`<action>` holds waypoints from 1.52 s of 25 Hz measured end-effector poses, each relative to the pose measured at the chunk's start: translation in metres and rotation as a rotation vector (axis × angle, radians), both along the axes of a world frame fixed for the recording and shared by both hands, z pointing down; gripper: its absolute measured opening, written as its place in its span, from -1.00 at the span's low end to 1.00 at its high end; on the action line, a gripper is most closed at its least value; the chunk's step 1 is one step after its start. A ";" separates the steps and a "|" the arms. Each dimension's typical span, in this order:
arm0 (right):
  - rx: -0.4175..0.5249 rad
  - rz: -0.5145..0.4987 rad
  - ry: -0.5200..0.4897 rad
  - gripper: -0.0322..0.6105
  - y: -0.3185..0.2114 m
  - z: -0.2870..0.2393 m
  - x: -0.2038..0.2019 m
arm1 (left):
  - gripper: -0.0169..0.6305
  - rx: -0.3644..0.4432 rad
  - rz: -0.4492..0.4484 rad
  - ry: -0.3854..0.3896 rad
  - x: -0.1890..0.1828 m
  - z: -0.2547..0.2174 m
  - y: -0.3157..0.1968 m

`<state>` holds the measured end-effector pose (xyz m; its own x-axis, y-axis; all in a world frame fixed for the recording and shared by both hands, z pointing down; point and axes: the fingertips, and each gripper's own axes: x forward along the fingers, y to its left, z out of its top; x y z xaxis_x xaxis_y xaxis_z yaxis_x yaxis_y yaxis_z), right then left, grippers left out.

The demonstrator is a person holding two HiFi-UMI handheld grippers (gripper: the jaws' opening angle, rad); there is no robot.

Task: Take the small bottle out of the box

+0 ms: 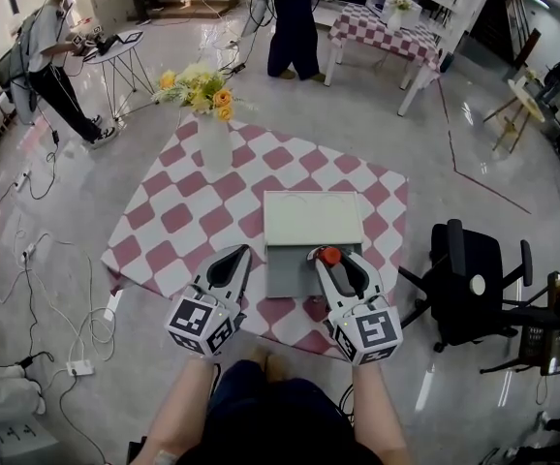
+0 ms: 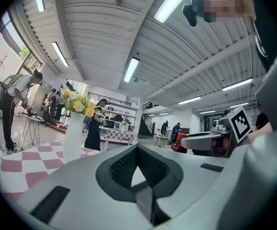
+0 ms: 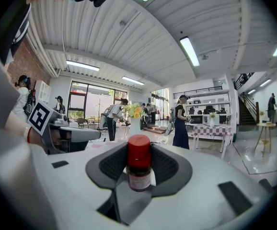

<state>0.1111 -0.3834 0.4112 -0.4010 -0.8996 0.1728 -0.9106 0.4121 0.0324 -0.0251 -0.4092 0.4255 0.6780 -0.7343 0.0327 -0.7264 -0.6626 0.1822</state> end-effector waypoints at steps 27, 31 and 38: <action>0.059 -0.006 -0.017 -0.45 0.005 -0.042 0.006 | -0.94 0.037 -0.031 -0.007 -0.011 -0.032 0.000; 0.072 -0.007 -0.026 -0.45 0.007 -0.048 0.006 | -0.94 0.045 -0.036 -0.009 -0.013 -0.035 0.001; 0.094 -0.006 -0.042 -0.45 0.009 -0.057 0.005 | -0.94 0.059 -0.042 -0.001 -0.017 -0.043 0.001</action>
